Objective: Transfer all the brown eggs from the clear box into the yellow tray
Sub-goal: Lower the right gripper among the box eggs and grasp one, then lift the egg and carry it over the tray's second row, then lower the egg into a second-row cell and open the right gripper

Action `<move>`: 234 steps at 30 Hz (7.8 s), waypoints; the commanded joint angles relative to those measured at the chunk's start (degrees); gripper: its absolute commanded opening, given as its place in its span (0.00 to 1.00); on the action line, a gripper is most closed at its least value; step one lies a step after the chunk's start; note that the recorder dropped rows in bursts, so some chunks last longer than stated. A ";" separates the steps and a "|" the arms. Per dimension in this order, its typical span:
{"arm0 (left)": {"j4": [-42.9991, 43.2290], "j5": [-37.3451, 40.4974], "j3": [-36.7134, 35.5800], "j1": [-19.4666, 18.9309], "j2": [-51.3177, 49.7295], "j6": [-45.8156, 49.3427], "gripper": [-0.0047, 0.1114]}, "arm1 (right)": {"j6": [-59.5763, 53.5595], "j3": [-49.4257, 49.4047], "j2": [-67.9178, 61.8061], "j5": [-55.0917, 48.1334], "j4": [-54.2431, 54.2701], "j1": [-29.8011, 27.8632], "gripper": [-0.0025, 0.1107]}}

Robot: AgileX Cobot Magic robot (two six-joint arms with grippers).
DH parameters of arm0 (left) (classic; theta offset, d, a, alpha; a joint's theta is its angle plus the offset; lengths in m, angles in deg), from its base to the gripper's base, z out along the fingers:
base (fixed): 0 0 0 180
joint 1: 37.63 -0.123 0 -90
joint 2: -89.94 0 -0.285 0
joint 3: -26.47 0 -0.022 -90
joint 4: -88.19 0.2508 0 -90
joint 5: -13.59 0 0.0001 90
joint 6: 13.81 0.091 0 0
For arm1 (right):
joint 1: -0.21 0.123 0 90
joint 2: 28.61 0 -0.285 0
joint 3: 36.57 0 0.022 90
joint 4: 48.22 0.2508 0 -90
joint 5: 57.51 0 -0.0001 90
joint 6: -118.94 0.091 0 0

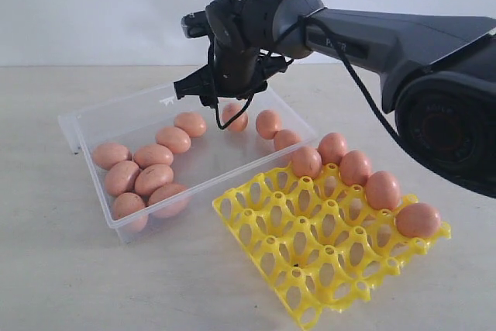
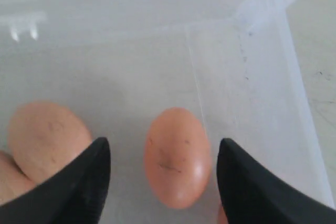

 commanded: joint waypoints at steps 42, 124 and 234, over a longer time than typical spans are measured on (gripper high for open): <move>-0.45 -0.48 0.05 -0.04 0.11 0.02 0.00 | -6.20 0.39 -4.05 -3.73 4.73 0.01 0.27; -0.45 -0.48 0.05 -0.04 0.11 0.02 0.00 | 30.28 -59.83 44.61 48.43 -27.59 2.83 0.02; -0.45 -0.48 0.05 -0.04 0.11 0.02 0.00 | 28.69 -80.84 36.38 84.42 -58.96 -28.58 0.50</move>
